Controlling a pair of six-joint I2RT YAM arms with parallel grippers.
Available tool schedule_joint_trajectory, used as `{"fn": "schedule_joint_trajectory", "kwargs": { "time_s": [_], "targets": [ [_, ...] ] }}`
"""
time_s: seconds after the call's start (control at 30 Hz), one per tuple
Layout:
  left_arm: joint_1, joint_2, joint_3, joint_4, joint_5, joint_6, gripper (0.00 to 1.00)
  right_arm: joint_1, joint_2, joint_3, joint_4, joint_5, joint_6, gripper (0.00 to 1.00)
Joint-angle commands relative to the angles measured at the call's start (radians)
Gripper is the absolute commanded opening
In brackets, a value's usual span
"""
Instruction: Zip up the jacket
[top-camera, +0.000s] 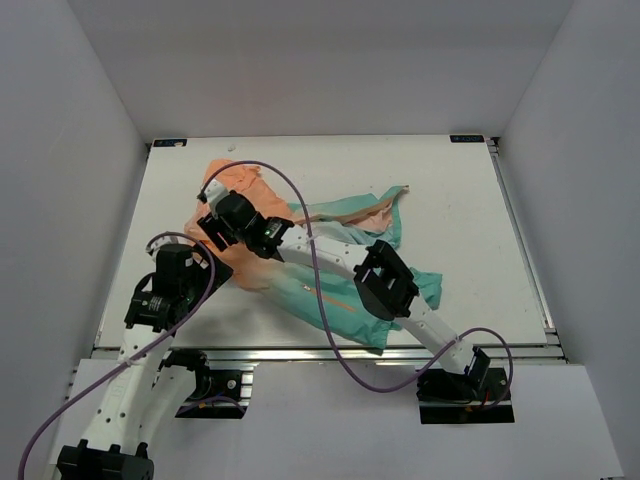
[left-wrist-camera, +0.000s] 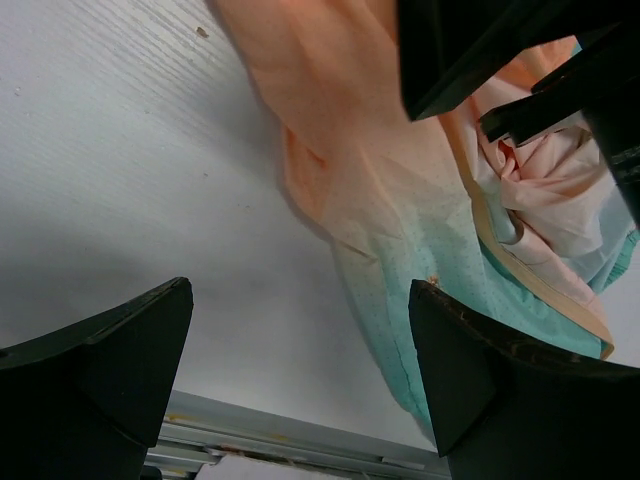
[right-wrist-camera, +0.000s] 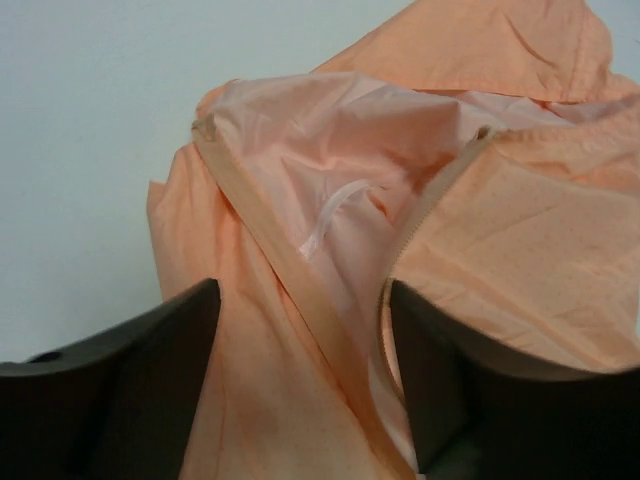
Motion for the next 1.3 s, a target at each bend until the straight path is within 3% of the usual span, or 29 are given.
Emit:
{"fn": "schedule_joint_trajectory", "kwargs": {
  "time_s": [0.0,0.03,0.23,0.37,0.5,0.63,0.77,0.87,0.97,1.13,1.27],
  "targets": [
    [0.002,-0.02,0.017,-0.018,0.019,-0.013,0.98,-0.062,-0.028,0.026,0.001,-0.058,0.036,0.78],
    [0.002,-0.017,0.019,-0.015,0.024,-0.022,0.98,-0.063,-0.048,0.001,-0.008,-0.072,0.055,0.89],
    [0.002,0.04,-0.004,0.059,0.035,-0.042,0.98,-0.124,-0.334,-0.248,-0.083,-0.043,0.168,0.89],
    [0.002,0.162,-0.037,0.205,0.094,-0.062,0.98,-0.337,-0.555,-0.466,-0.157,-0.211,0.255,0.89],
    [0.002,0.319,-0.026,0.347,0.081,-0.074,0.98,-0.584,-0.617,-0.577,-0.221,-0.351,0.26,0.89],
    [0.0,0.517,0.058,0.413,-0.077,-0.076,0.98,-0.736,-0.521,-0.554,-0.23,-0.408,0.153,0.89],
    [0.0,0.721,0.163,0.479,-0.117,-0.051,0.98,-0.781,-0.312,-0.355,-0.292,-0.458,0.087,0.89],
    [0.002,0.896,0.264,0.452,-0.142,-0.054,0.98,-0.795,-0.14,-0.117,-0.404,-0.489,0.081,0.89],
    [0.003,1.061,0.368,0.429,-0.169,-0.041,0.98,-0.796,-0.085,-0.066,-0.428,-0.436,0.11,0.89],
    [0.003,1.292,0.541,0.418,-0.185,0.004,0.98,-0.796,-0.288,-0.377,-0.294,-0.406,0.173,0.89],
    [0.003,1.485,0.754,0.464,-0.137,0.064,0.98,-0.787,-0.468,-0.748,-0.223,-0.415,0.294,0.89]
  ]
}}
